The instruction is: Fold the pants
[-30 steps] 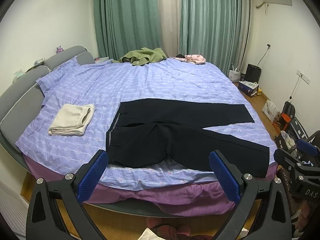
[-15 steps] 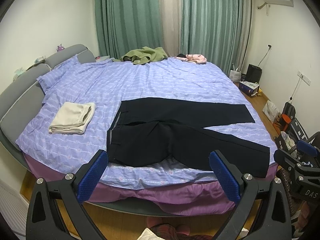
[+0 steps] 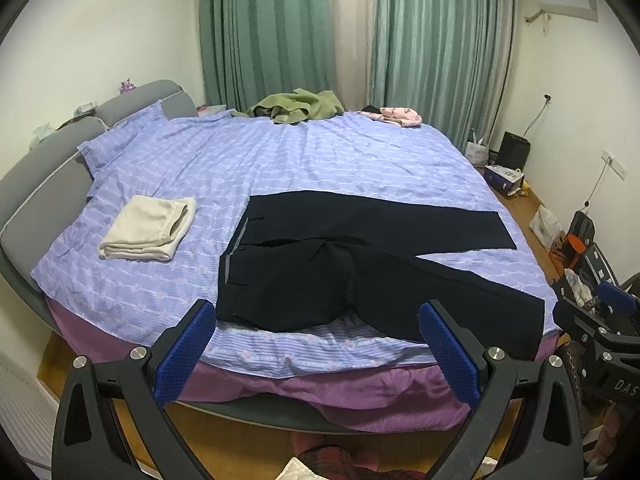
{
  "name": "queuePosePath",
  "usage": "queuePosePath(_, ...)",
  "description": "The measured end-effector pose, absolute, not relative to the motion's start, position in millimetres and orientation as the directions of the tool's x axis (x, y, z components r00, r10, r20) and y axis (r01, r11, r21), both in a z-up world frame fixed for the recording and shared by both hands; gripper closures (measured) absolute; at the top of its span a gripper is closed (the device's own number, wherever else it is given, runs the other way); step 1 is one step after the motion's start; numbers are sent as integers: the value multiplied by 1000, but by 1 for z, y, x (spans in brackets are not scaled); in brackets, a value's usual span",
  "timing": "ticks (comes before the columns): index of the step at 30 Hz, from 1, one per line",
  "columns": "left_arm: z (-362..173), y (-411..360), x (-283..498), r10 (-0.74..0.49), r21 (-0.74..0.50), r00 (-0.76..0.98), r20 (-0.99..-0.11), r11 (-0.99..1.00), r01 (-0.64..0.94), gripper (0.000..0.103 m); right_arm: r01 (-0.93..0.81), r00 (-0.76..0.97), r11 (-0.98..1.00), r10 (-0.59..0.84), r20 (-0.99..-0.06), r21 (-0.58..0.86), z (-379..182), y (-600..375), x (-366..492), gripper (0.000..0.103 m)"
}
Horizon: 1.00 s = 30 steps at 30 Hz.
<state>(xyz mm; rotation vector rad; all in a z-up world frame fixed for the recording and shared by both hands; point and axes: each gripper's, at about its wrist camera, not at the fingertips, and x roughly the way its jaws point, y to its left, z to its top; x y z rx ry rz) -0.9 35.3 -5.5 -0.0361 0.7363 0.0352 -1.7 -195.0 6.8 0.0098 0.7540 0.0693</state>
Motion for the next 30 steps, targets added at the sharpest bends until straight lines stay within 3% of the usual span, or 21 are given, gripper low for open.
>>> queuePosePath(13,-51,103,59,98,6,677,-729,991,-137,0,-50,659,998,54,-750,28,-32,-160,59,0)
queuePosePath(19,-99,130,103,99,35,590,-802,992,-119,0,-15,589,995,89,-804,100,-87,-136,102,0)
queuePosePath(27,-183,171,157,-32,-102,430,-902,985,-141,1,114,460,977,111,-881,182,-176,-120,144,1)
queuePosePath(30,-213,176,170,-51,-120,374,-926,979,-164,3,168,416,967,107,-903,192,-204,-121,153,6)
